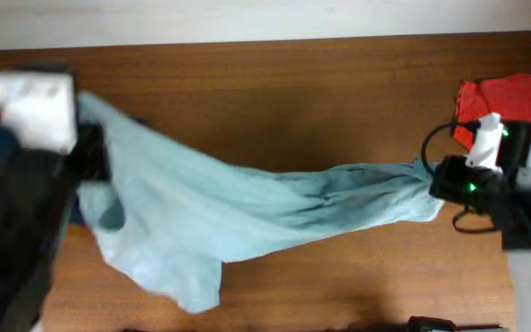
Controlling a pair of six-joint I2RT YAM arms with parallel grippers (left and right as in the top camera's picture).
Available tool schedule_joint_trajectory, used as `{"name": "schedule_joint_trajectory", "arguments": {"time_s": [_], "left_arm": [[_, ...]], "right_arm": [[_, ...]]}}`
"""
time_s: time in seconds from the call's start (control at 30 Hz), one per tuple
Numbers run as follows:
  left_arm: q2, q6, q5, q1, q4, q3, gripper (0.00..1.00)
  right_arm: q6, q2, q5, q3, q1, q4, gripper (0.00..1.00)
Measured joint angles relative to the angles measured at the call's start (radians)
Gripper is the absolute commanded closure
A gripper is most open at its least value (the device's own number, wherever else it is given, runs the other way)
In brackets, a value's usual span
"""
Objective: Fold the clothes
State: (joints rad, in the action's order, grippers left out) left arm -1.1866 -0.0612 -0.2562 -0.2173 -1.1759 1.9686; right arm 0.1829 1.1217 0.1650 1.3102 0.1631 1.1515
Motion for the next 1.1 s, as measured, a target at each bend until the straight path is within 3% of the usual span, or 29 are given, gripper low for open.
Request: {"name": "schedule_joint_trajectory", "arguments": {"time_s": [0.07, 0.13, 0.17, 0.2, 0.23, 0.27, 0.3, 0.6, 0.83, 0.93, 1.1], "left_arm": [[-0.158, -0.017, -0.009, 0.000, 0.065, 0.001, 0.99], [-0.286, -0.037, -0.012, 0.000, 0.127, 0.000, 0.99], [-0.343, -0.048, -0.011, 0.000, 0.158, -0.001, 0.86], [-0.432, -0.065, -0.014, 0.000, 0.197, -0.004, 0.66], [-0.481, -0.075, -0.016, 0.001, 0.211, -0.007, 0.57], [-0.538, -0.087, -0.025, 0.001, 0.217, -0.009, 0.41], [-0.572, -0.091, -0.031, 0.001, 0.207, -0.009, 0.36], [-0.573, -0.087, -0.031, 0.000, -0.010, -0.014, 0.32], [-0.500, -0.069, 0.168, 0.000, -0.234, -0.016, 0.35], [-0.498, -0.064, 0.276, -0.004, -0.250, -0.093, 0.43], [-0.496, -0.050, 0.396, -0.060, -0.171, -0.348, 0.44]], "right_arm": [[0.002, 0.085, 0.000, 0.000, 0.000, -0.029, 0.95], [0.003, 0.176, 0.010, -0.001, 0.000, -0.114, 0.79], [0.008, 0.245, 0.019, 0.000, 0.000, -0.182, 0.51], [0.008, 0.292, 0.024, -0.001, 0.000, -0.217, 0.44], [0.008, 0.323, 0.031, -0.001, 0.000, -0.240, 0.39], [0.006, 0.365, 0.040, -0.001, 0.000, -0.256, 0.36], [0.003, 0.385, 0.045, -0.001, 0.000, -0.252, 0.34], [-0.004, 0.415, 0.061, -0.002, 0.000, -0.126, 0.24], [-0.004, 0.415, 0.062, -0.002, 0.000, 0.002, 0.23], [-0.003, 0.415, 0.062, -0.002, 0.000, -0.003, 0.23], [-0.004, 0.415, 0.062, -0.002, 0.000, -0.013, 0.22]]}}
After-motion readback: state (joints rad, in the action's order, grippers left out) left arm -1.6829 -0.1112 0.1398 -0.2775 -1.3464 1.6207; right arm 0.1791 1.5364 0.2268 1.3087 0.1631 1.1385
